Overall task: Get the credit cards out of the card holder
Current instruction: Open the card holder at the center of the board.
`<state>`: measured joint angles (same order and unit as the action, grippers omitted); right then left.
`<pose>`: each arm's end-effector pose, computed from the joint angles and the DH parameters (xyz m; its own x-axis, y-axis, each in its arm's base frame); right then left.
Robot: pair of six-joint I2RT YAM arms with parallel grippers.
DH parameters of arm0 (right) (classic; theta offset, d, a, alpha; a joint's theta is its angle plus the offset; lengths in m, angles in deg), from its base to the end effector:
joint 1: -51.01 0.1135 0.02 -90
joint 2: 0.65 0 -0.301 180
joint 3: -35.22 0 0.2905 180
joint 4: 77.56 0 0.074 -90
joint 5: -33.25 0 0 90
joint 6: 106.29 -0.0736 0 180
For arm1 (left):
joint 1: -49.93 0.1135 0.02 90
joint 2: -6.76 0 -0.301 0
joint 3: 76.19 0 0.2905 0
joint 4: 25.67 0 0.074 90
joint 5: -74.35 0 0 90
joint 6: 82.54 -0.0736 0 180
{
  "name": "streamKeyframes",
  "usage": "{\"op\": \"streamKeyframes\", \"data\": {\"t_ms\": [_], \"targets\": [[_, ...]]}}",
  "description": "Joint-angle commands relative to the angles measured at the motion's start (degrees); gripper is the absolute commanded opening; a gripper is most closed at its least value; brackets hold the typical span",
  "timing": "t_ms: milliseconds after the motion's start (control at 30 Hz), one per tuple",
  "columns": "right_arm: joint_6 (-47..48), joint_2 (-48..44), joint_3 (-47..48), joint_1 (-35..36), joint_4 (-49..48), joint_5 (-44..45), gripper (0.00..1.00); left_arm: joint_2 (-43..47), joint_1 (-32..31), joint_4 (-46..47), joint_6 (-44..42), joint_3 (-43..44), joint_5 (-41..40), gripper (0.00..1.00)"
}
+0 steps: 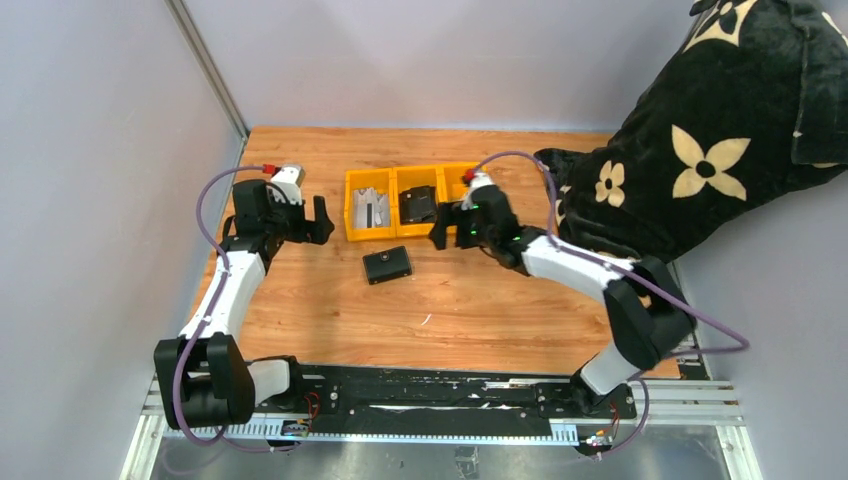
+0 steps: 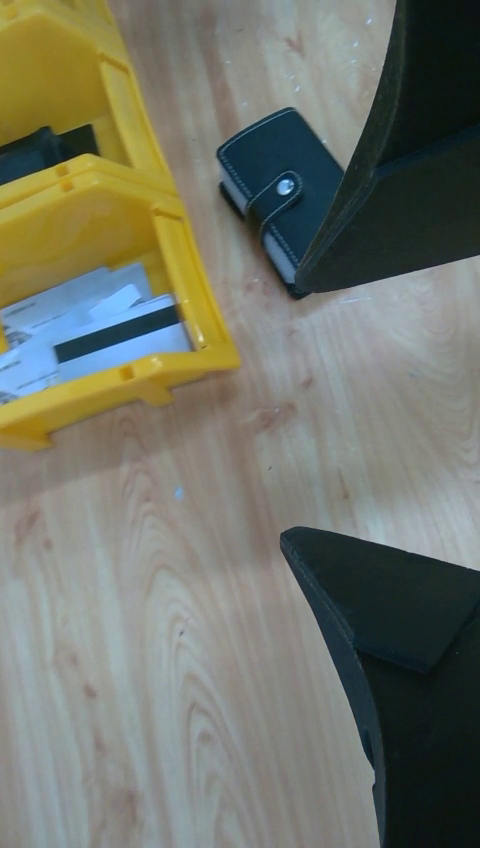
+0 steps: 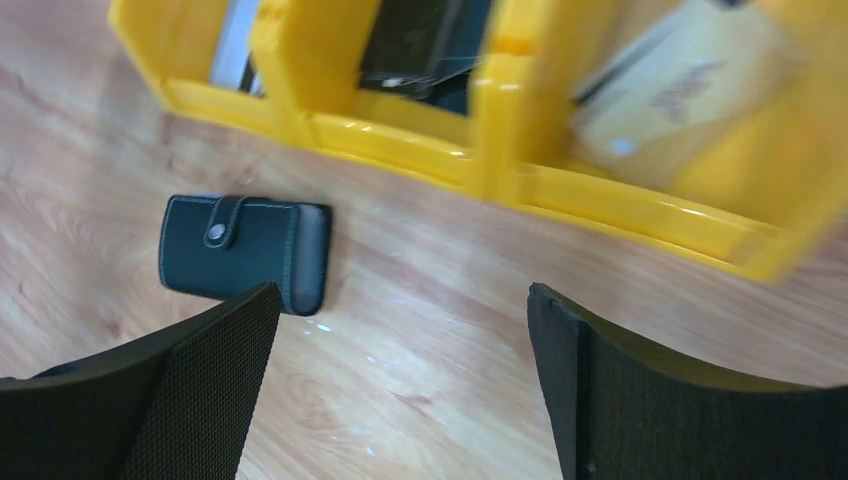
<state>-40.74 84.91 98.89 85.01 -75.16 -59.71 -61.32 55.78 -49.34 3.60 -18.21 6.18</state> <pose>0.3301 0.2272 0.2446 -0.5577 0.1224 -0.8209 -0.4027 0.8249 0.3966 0.3131 0.0046 0.2627 -0.5374 0.0078 -0.8433 0.2496 0.9566 -0.1503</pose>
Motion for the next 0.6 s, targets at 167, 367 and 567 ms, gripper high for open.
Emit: {"op": "streamKeyframes", "data": {"t_ms": [167, 367, 567], "targets": [[4.38, 18.09, 14.64, 12.44, 4.46, 1.17, 0.97, 2.23, 0.34, -10.3, -1.26, 2.91, 4.4, 0.98], [5.11, 25.2, 21.67, 15.12, 5.45, -0.84, 0.97, 4.83, 0.37, -12.2, -1.49, 2.7, 5.46, 0.96], [3.4, 28.72, 23.29, 17.26, 4.5, -1.6, 0.9, 5.4, 0.4, -14.19, -1.68, 3.15, 5.88, 0.94]]}}
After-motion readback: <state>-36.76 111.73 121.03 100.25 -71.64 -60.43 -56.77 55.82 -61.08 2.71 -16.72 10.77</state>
